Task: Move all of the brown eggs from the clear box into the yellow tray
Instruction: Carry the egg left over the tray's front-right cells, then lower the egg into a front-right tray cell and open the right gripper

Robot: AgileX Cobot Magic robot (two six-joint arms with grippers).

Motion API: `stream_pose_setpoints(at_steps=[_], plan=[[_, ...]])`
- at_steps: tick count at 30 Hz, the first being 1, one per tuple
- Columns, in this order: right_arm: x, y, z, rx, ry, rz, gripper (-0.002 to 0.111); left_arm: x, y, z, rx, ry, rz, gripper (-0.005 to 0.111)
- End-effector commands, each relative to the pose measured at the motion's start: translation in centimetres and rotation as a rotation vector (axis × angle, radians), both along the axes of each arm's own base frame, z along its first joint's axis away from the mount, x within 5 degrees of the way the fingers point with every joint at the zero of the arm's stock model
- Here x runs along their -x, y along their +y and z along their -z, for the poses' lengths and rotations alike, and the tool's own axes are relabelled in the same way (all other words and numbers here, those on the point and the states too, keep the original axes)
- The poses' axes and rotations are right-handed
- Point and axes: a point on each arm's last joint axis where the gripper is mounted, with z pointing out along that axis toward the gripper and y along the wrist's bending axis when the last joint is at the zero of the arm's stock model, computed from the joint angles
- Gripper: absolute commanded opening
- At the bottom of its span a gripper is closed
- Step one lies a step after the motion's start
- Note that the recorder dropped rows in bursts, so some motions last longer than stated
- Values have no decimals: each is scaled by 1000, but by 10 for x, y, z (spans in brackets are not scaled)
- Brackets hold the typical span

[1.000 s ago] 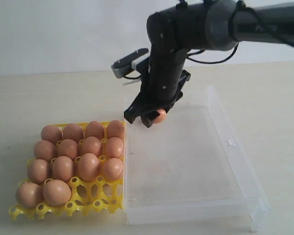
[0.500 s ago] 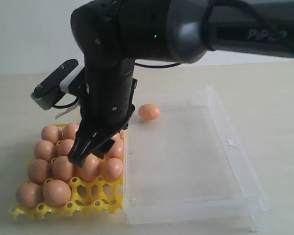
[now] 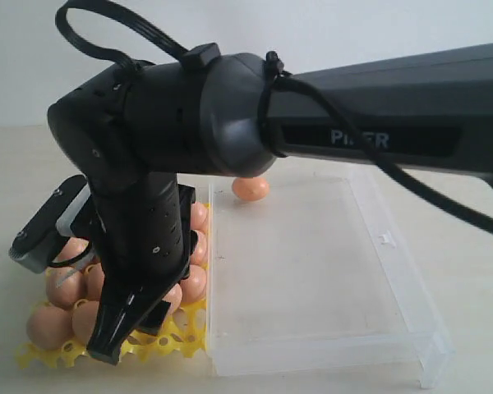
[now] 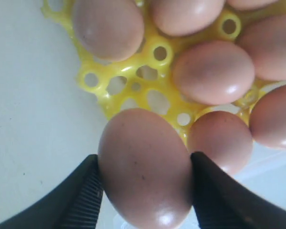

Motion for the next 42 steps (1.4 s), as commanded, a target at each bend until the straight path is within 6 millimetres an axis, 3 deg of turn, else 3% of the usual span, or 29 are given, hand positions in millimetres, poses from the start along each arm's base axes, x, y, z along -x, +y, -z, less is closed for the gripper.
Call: stream_pose_setpoints(at_steps=[1,5,16,36,38,42], plan=[[2,1,12,51,24,-34,0,0,0,-1,-6,-1,-2,0],[1,2,21,75,35,-51,0,0,0,-1,-6,-1,-2,0],[-11,16,22,86,4,-56,0,0,0,-1,-6,-1,-2,0],[-15,16,20,105,-34,-93,0,0,0,-1,-6,-1,-2,0],[-14,16,21,98,-23,-90,3,0,0,-1,-6,-1,-2,0],[-13,17,21,91,-11,-89,21,0,0,-1,-6,-1,-2,0]])
